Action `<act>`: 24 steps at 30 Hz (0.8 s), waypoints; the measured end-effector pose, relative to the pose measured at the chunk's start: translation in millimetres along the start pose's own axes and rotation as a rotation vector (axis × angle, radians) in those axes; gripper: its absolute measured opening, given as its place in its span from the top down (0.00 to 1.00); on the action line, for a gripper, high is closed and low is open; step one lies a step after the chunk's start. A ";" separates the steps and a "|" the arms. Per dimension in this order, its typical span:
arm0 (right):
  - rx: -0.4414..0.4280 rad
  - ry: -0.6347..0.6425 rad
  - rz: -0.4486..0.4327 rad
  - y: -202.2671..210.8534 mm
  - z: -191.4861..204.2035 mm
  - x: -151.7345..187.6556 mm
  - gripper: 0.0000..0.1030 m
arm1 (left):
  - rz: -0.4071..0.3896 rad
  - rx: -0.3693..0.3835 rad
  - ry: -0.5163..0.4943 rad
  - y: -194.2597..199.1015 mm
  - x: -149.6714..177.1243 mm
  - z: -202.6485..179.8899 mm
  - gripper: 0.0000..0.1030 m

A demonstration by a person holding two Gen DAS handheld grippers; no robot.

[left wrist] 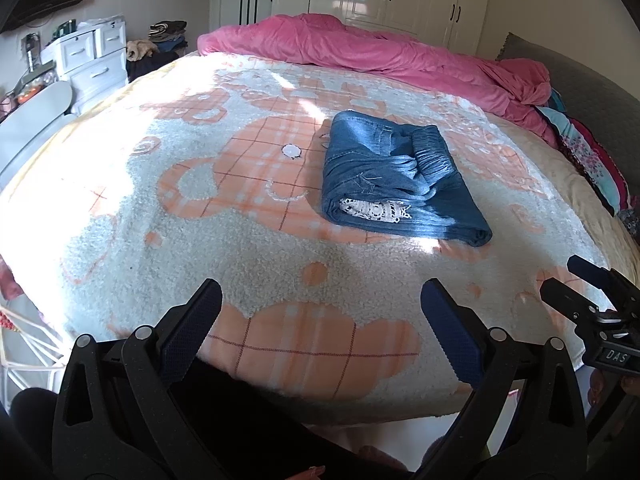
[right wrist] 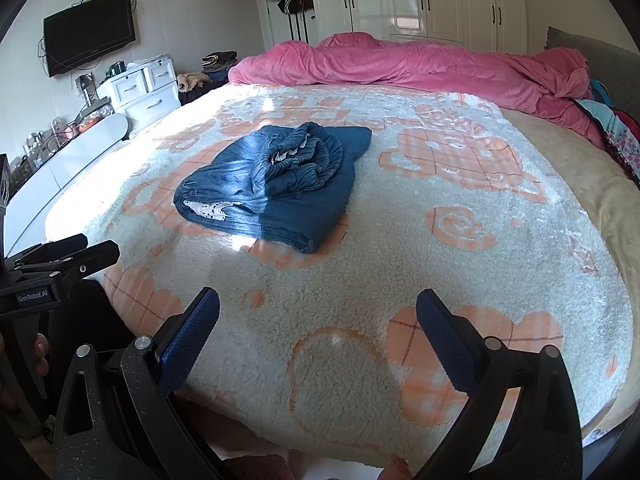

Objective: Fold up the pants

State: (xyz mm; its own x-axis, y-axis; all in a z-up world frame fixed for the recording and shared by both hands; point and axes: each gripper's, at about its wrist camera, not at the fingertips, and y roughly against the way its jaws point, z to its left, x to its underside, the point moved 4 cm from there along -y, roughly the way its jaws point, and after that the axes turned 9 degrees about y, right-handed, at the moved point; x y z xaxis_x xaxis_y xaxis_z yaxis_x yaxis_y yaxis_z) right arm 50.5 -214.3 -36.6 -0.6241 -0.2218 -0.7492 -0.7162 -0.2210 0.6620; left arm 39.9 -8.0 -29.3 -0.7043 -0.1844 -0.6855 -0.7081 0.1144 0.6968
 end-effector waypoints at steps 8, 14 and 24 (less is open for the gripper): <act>0.004 -0.003 0.011 -2.2 -0.3 1.2 0.05 | 0.021 0.017 0.008 -2.8 0.6 2.2 0.09; 0.022 -0.010 0.017 -3.1 -5.6 2.5 0.05 | 0.025 -0.018 0.010 -5.1 -4.9 11.7 0.09; 0.188 -0.134 0.043 -13.3 -101.3 -6.2 0.05 | 0.006 -0.207 0.135 -37.5 -79.7 109.4 0.09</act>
State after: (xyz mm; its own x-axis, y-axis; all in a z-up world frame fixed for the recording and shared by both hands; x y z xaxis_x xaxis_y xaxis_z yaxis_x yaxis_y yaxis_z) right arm 95.6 -306.3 -38.6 -0.6825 -0.0965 -0.7245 -0.7255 -0.0307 0.6876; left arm 117.2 109.2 -23.9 -0.6856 -0.3151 -0.6563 -0.6686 -0.0840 0.7388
